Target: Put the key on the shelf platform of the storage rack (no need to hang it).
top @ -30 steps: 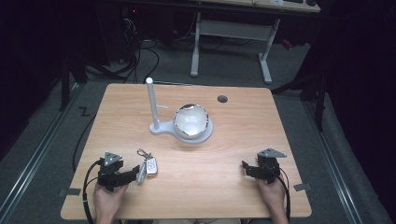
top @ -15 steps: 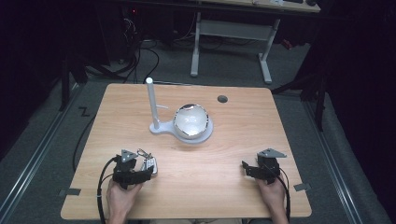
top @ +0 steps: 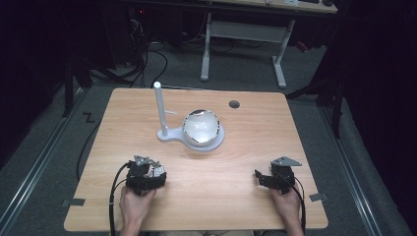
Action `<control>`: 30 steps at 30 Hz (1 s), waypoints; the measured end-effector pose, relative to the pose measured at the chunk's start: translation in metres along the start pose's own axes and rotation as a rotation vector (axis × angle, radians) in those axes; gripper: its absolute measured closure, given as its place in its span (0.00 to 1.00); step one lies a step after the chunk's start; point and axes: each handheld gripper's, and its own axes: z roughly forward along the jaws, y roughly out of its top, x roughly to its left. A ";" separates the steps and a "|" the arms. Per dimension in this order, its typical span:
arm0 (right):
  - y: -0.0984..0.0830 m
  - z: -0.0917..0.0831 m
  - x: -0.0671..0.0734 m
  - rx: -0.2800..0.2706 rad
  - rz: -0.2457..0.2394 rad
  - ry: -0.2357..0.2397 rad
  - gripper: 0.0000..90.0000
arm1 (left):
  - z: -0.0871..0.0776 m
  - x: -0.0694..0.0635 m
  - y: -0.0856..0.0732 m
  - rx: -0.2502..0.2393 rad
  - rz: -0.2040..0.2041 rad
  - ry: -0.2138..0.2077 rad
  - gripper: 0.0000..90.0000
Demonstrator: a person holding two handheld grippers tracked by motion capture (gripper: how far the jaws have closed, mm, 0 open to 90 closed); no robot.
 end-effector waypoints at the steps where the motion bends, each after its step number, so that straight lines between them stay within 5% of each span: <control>1: 0.000 0.000 0.000 0.000 0.000 0.000 0.28 | 0.001 0.000 0.000 -0.002 -0.004 0.001 0.27; 18: 0.000 0.000 0.000 -0.002 0.001 -0.002 0.28 | 0.009 0.000 0.001 0.021 -0.014 -0.017 0.42; 30: 0.000 0.000 0.000 -0.001 0.000 -0.002 0.28 | 0.006 0.005 -0.005 -0.015 -0.028 -0.008 0.66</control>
